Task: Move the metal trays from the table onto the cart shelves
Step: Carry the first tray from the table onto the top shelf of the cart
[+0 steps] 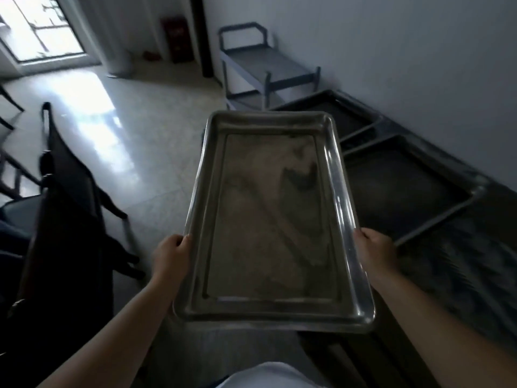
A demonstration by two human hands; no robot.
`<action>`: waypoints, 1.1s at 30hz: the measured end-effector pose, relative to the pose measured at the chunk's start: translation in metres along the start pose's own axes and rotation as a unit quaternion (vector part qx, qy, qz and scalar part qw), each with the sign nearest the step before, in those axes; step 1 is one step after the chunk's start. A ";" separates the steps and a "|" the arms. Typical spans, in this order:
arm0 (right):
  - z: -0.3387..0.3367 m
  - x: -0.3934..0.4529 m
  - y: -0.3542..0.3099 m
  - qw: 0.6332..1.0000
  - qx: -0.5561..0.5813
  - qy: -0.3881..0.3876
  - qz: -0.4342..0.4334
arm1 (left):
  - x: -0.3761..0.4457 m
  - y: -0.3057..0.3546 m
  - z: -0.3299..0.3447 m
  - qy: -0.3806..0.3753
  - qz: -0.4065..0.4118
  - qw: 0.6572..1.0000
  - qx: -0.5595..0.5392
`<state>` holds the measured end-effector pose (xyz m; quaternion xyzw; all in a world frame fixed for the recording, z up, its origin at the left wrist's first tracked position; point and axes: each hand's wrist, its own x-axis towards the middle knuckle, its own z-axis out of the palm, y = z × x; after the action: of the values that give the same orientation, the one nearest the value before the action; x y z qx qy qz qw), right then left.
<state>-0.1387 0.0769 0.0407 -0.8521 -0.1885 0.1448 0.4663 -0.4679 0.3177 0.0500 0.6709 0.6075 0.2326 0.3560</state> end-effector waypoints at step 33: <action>0.411 0.253 -0.245 0.973 0.001 -0.216 -0.083 | 0.320 -0.053 -0.113 0.173 -0.174 0.966 -0.079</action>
<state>-0.1338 0.6179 0.0155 -0.7820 -0.3544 0.2860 0.4255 -0.5375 0.6543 0.0429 0.4747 0.7467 0.3265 0.3323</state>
